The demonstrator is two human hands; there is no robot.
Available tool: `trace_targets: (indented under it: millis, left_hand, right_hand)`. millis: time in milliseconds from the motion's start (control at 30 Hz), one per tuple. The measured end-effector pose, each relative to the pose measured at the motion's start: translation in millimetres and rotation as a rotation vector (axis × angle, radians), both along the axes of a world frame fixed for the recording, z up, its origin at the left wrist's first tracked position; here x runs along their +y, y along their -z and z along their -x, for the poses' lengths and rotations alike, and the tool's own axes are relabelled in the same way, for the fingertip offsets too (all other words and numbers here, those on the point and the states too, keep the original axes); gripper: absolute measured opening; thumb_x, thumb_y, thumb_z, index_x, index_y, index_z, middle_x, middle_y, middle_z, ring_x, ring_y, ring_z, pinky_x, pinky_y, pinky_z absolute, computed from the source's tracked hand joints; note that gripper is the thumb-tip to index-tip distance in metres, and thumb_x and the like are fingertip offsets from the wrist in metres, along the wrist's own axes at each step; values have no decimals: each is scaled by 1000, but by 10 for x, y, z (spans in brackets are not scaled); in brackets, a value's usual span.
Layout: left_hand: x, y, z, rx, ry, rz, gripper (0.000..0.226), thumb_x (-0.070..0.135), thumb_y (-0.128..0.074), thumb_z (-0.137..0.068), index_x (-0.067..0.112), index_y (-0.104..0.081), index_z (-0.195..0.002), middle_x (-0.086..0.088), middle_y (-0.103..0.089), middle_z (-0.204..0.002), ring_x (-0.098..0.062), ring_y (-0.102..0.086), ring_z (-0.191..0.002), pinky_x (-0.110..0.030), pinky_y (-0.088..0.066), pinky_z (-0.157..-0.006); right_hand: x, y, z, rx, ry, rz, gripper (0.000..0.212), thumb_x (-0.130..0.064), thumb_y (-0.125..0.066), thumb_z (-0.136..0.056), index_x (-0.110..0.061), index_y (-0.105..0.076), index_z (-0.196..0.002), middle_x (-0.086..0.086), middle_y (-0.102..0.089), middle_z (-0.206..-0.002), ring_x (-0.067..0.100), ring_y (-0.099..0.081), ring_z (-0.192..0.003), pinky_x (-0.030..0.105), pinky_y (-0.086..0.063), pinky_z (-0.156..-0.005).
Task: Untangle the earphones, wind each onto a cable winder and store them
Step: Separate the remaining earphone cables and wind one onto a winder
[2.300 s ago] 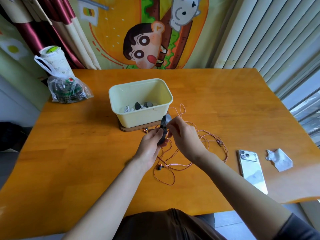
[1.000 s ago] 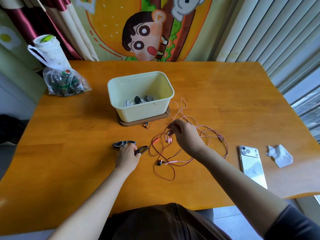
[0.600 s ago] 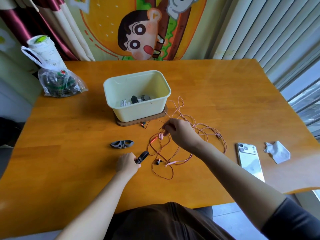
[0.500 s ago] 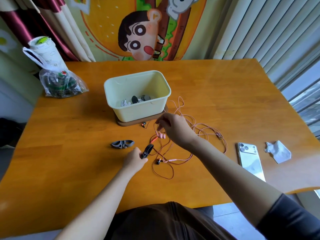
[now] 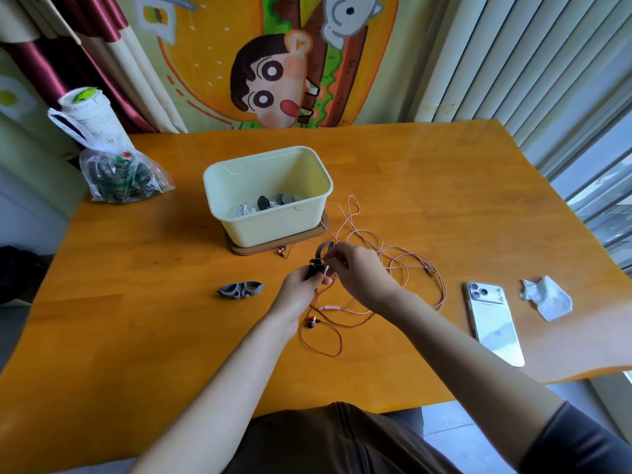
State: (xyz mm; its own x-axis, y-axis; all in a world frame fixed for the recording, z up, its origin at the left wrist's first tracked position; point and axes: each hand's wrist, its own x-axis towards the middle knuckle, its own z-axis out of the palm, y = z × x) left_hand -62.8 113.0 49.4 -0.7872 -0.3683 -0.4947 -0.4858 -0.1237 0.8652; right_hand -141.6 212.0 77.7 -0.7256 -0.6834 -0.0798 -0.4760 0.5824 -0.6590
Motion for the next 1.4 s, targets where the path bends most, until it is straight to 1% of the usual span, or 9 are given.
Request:
trace_targets:
  millis: [167, 300, 567, 767, 900, 1033, 1167, 1267, 1400]
  left_hand:
    - [-19, -51, 15, 37, 22, 108, 26, 10, -38, -102, 17, -58, -87, 2, -54, -83, -11, -48, -82, -29, -33, -82]
    - [13, -39, 34, 121, -86, -97, 22, 9, -41, -100, 16, -59, -91, 2, -51, -78, -12, -46, -73, -24, -37, -67]
    - [79, -186, 91, 236, -378, -265, 29, 22, -38, -104, 13, -58, -85, 1, -54, -76, -11, -44, -67, -25, -37, -68]
    - [39, -290, 114, 186, -508, -472, 24, 29, -47, -100, 12, -63, -93, -1, -56, -77, -9, -44, -65, -21, -34, -62]
    - [52, -305, 107, 178, -484, -401, 36, 37, -48, -98, 9, -61, -116, -1, -56, -84, -9, -46, -71, -19, -37, -63]
    - [77, -318, 72, 170, -381, -301, 35, 37, -45, -99, 9, -63, -111, 1, -54, -78, -9, -46, -68, -16, -38, -58]
    - [70, -295, 63, 241, -253, -307, 22, 30, -41, -102, 27, -62, -96, 5, -66, -92, -13, -58, -94, -29, -41, -88]
    - [48, -259, 53, 230, -213, -240, 23, 30, -42, -102, 27, -59, -116, 3, -65, -112, -16, -55, -117, -36, -38, -107]
    - [33, -230, 47, 243, -168, -161, 40, 27, -41, -102, 15, -44, -140, 1, -57, -129, -14, -50, -123, -34, -35, -110]
  right_hand:
    - [20, 21, -69, 78, -24, 17, 19, -16, -51, -96, -4, -63, -104, 6, -64, -90, 16, -58, -73, 23, -48, -65]
    - [46, 35, -70, 200, 12, 56, 21, -21, -54, -95, -6, -68, -99, 4, -62, -88, 13, -51, -69, 12, -35, -56]
    - [75, 30, -106, 194, 31, 51, 22, -17, -46, -99, -5, -64, -96, 7, -68, -81, 21, -64, -71, 34, -53, -65]
    - [133, 47, -131, 75, 53, 6, 25, -17, -35, -102, -6, -57, -100, 3, -66, -82, 0, -51, -57, 9, -40, -52]
    - [157, 70, -116, 23, 33, -39, 25, -13, -35, -102, -4, -58, -100, 6, -65, -89, 11, -59, -70, 9, -41, -57]
    - [145, 37, -125, -115, 59, -8, 24, -14, -38, -101, -5, -46, -122, 4, -61, -100, 16, -59, -88, 8, -42, -61]
    - [73, -51, -218, -221, 24, 128, 40, -19, -46, -98, -8, -30, -133, -3, -55, -103, 13, -57, -92, 5, -43, -67]
    - [38, -90, -240, -326, 59, 199, 40, -20, -43, -100, -9, -28, -135, -6, -59, -96, 6, -59, -83, 7, -46, -66]
    - [8, -151, -245, -418, 125, 254, 38, -24, -42, -100, -10, -31, -133, -6, -59, -92, 17, -62, -92, 22, -51, -74]
